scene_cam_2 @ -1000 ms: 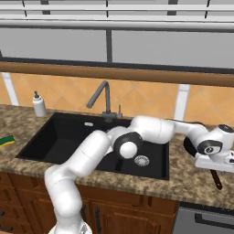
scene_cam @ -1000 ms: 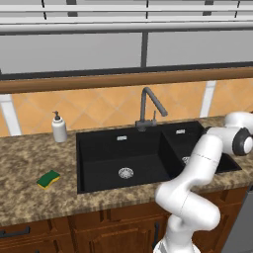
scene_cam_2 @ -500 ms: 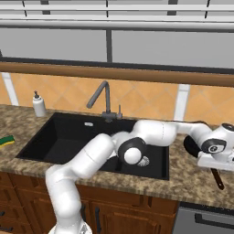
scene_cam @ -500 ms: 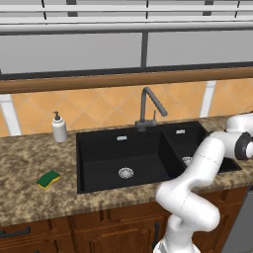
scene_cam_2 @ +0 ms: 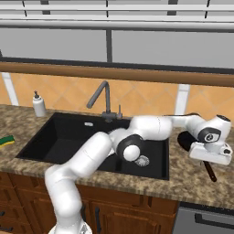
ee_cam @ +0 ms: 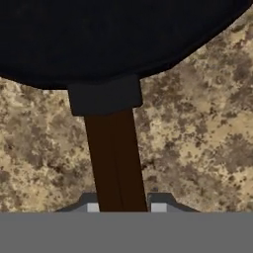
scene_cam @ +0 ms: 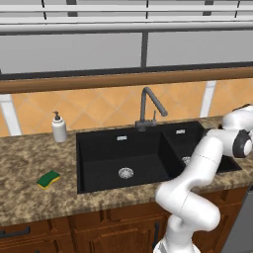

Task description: Pick the pan and sponge and place them into the sink. Then turn on the water.

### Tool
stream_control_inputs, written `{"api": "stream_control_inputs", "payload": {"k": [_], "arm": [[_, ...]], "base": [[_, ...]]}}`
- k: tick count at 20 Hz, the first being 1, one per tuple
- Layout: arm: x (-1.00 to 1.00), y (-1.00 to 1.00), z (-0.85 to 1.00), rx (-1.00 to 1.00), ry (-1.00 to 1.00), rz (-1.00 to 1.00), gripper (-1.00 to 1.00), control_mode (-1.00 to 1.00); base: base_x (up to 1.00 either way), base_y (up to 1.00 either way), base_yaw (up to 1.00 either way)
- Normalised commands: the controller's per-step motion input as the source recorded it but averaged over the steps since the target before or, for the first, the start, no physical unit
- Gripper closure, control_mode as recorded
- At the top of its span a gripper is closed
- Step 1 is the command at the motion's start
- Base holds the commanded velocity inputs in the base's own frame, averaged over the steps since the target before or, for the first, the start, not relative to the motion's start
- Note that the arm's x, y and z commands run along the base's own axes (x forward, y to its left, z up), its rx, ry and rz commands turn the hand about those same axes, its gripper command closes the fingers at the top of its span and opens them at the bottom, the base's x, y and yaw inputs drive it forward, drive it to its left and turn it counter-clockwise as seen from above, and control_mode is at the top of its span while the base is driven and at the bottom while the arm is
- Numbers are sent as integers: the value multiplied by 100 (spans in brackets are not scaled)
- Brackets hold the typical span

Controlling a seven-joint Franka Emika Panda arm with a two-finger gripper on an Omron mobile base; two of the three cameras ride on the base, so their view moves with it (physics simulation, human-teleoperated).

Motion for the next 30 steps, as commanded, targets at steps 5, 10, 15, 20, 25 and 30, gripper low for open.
{"api": "stream_control_inputs", "payload": {"k": [5,10,15,20,25,30], "arm": [[-37,80,10,-3,-7,0,100,-100],[-47,62,29,-5,-25,0,100,-100],[-36,43,56,-3,-33,1,100,-100],[-44,61,44,-12,-48,8,100,-100],[-34,46,48,-2,-33,16,100,-100],[-10,49,49,0,-12,26,100,-100]], "base": [[0,0,0],[0,0,0],[0,0,0],[0,0,0],[0,0,0],[0,0,0]]}}
